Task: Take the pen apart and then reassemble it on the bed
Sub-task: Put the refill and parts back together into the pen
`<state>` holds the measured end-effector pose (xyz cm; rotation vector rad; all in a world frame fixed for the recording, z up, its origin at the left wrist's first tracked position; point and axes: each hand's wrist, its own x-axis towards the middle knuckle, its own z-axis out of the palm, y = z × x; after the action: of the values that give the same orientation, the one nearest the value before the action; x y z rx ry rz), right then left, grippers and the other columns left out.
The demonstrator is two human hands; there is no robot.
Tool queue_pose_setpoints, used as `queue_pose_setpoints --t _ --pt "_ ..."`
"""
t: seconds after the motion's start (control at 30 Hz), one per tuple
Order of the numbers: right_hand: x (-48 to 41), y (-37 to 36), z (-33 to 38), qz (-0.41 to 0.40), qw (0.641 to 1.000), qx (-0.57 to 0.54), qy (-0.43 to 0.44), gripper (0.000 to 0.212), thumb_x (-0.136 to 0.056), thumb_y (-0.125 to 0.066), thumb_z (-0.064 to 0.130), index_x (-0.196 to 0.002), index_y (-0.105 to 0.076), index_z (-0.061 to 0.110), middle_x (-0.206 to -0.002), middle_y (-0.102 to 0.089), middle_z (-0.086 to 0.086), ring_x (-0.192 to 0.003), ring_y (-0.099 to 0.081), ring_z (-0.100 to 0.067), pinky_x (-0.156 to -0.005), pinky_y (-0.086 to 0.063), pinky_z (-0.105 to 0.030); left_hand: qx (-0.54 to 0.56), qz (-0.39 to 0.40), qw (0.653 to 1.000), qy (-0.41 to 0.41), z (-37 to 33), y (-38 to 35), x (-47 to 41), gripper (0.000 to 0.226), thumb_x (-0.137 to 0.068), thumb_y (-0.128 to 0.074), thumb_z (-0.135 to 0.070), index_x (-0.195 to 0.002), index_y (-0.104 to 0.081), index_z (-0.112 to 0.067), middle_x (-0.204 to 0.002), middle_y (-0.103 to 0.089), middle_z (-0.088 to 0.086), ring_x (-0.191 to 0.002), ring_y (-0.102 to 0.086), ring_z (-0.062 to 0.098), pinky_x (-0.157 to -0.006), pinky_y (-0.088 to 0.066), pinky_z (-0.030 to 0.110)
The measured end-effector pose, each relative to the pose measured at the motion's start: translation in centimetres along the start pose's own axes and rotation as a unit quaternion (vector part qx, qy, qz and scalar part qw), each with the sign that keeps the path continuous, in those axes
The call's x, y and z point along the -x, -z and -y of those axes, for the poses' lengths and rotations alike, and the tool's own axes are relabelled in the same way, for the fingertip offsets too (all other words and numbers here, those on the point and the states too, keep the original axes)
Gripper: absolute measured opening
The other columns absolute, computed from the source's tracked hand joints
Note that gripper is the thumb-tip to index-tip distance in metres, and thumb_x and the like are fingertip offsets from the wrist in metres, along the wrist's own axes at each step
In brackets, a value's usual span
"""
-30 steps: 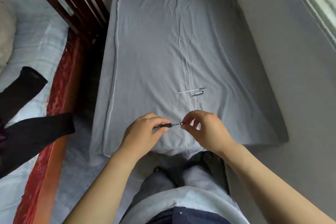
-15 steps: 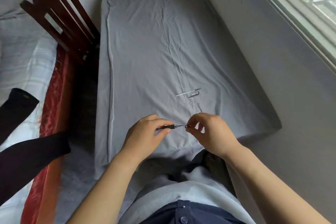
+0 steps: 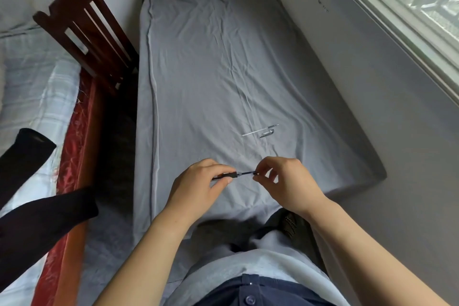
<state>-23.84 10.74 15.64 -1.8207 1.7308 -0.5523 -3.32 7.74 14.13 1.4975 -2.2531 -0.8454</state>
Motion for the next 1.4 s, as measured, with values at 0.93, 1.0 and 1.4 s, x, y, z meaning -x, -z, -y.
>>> queue_pose_setpoints --t 0.93,1.0,1.4 --pt "-10.6 3.8 -5.9 0.146 0.987 0.006 0.074 0.005 -0.078 -0.066 0.017 -0.075 -0.062 0.015 -0.065 -0.053 0.019 -0.063 -0.061 -0.02 -0.059 -0.047 -0.029 0.051 -0.026 0.991 0.12 -0.4 -4.5 -7.5 0.017 -0.083 -0.06 -0.037 -0.1 -0.063 -0.04 -0.089 -0.057 -0.021 -0.084 -0.055 -0.002 -0.07 -0.045 0.016" --pt "-11.1 4.4 -6.1 0.15 0.985 0.0 0.086 0.005 -0.078 -0.067 0.017 -0.076 -0.062 0.015 -0.065 -0.054 0.019 -0.061 -0.061 -0.021 -0.06 -0.049 -0.032 0.041 -0.024 0.993 0.113 -1.0 -4.2 -8.1 0.017 -0.084 -0.06 -0.036 -0.1 -0.064 -0.039 -0.09 -0.06 -0.018 -0.084 -0.055 -0.001 -0.07 -0.048 0.022" --pt "-11.4 5.9 -7.1 0.124 0.986 -0.028 0.11 0.003 -0.08 -0.066 0.017 -0.082 -0.064 0.018 -0.076 -0.064 0.009 -0.063 -0.059 -0.01 -0.061 -0.039 -0.009 0.025 -0.028 0.994 0.1 -3.7 -3.4 -10.6 0.023 -0.082 -0.062 -0.036 -0.101 -0.057 -0.046 -0.088 -0.06 -0.016 -0.082 -0.056 0.0 -0.07 -0.05 0.028"
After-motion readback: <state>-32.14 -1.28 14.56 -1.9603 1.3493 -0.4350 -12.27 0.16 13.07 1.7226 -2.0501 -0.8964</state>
